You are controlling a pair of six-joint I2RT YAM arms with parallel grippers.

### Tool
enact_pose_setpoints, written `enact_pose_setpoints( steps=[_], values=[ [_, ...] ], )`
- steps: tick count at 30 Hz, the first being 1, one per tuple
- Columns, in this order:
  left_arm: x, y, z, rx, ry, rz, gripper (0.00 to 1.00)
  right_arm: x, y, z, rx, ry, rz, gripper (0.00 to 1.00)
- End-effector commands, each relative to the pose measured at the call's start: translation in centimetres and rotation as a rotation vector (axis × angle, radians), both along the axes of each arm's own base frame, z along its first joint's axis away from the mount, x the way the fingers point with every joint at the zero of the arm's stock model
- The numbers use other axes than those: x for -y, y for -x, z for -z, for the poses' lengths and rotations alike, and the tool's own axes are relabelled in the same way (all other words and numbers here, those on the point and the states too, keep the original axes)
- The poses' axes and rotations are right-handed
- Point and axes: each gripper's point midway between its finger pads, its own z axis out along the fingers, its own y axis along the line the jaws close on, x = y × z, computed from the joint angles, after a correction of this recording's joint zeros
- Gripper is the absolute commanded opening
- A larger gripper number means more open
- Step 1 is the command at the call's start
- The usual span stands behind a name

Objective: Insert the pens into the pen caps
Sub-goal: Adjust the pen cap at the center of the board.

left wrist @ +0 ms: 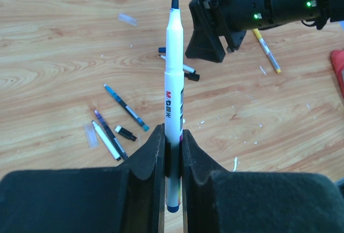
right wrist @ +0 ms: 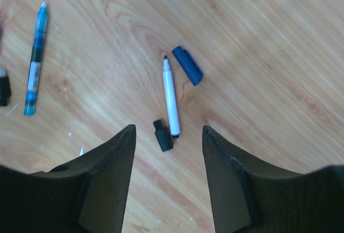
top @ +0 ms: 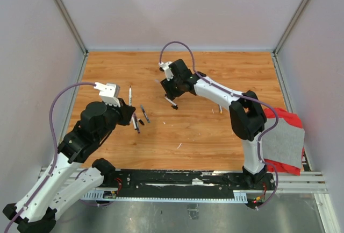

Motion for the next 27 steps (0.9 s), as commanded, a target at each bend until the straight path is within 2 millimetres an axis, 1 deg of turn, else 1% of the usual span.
enact_pose_setpoints(
  steps=[1, 5, 8, 13, 14, 15, 16, 18, 23, 26, 27],
  values=[
    [-0.7, -0.4, -0.2, 0.027, 0.004, -0.039, 0.00, 0.4, -2.3, 0.5, -0.008, 0.032, 0.172, 0.54],
    [-0.9, -0.5, -0.2, 0.033, 0.006, -0.052, 0.01, -0.4, -3.9, 0.4, -0.034, -0.062, 0.378, 0.56],
    [-1.0, -0.4, -0.3, 0.036, 0.010, -0.055, 0.01, -0.4, -4.7, 0.3, -0.056, -0.120, 0.539, 0.58],
    [-1.2, -0.4, -0.5, 0.046, 0.013, -0.066, 0.00, -1.1, -5.4, 0.2, -0.064, -0.179, 0.654, 0.64],
    [-1.3, -0.3, -0.5, 0.045, 0.012, -0.066, 0.00, -1.1, -5.5, 0.2, -0.057, -0.174, 0.667, 0.82],
    [-1.3, -0.4, -0.5, 0.045, 0.012, -0.068, 0.00, -1.1, -5.6, 0.4, -0.051, -0.166, 0.684, 0.87],
    [-1.3, -0.3, -0.5, 0.045, 0.012, -0.067, 0.00, -1.2, -5.6, 0.5, -0.047, -0.155, 0.695, 0.89],
    [-1.4, -0.3, -0.6, 0.049, 0.014, -0.071, 0.00, -1.6, -5.5, 0.8, -0.050, -0.133, 0.698, 0.90],
    [-1.6, -0.3, -0.7, 0.057, 0.015, -0.082, 0.01, -1.6, -5.5, 1.3, -0.025, -0.074, 0.749, 0.91],
    [-1.7, -0.3, -0.7, 0.057, 0.013, -0.082, 0.00, -1.6, -5.5, 1.9, -0.034, -0.054, 0.781, 0.91],
    [-1.6, -0.3, -0.7, 0.057, 0.014, -0.082, 0.00, -1.6, -5.5, 2.5, -0.038, -0.039, 0.790, 0.91]
  ],
)
